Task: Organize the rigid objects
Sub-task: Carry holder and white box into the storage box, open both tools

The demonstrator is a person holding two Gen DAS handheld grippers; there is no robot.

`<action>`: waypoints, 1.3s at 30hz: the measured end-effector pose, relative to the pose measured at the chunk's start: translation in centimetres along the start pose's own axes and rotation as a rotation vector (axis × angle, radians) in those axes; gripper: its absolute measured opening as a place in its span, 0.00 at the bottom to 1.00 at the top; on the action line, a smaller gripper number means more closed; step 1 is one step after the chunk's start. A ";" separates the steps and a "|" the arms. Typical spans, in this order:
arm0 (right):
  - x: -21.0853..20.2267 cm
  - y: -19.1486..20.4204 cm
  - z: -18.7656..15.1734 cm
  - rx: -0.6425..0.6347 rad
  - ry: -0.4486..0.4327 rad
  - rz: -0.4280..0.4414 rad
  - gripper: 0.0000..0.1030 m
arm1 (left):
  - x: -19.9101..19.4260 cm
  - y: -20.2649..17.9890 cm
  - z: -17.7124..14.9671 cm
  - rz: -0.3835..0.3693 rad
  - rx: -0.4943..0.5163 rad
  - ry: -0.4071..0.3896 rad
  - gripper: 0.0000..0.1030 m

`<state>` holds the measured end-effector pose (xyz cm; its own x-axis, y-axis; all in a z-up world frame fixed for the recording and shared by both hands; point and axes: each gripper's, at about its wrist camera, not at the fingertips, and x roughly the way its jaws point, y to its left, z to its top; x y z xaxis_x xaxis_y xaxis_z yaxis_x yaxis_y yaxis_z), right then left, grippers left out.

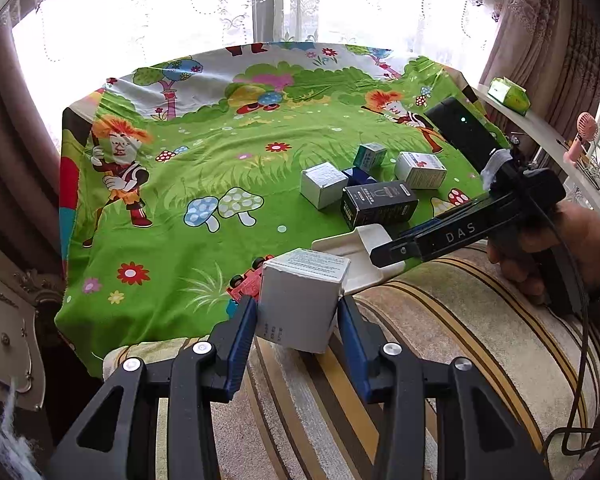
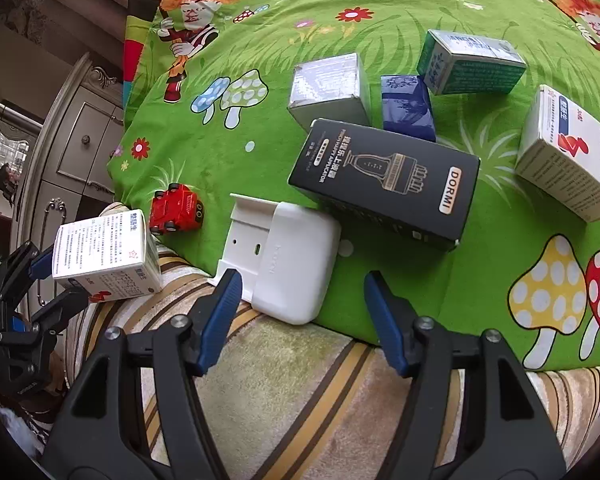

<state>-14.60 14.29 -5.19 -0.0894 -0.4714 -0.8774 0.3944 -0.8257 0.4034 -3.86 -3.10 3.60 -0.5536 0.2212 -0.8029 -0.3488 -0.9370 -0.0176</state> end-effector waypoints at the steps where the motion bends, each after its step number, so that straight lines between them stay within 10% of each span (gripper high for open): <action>1: 0.0 0.2 0.0 -0.006 -0.001 -0.008 0.65 | 0.0 0.0 -0.1 -0.004 -0.004 0.000 0.42; 9: 0.9 2.3 0.4 -0.056 0.007 -0.115 0.65 | 0.8 -0.6 -0.3 -0.026 -0.045 0.006 0.42; 14: 1.1 3.0 0.1 -0.096 0.000 -0.165 0.45 | 0.6 -0.5 -0.3 -0.027 -0.065 -0.001 0.42; 39: -10.6 -1.0 -8.1 0.061 -0.350 -0.161 0.40 | -1.8 -5.8 0.8 -0.171 -0.075 -0.066 0.41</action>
<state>-6.65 22.62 1.55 -0.4567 -0.4024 -0.7934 0.2952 -0.9099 0.2915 -1.40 2.11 5.62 -0.5402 0.3936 -0.7438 -0.3862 -0.9013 -0.1965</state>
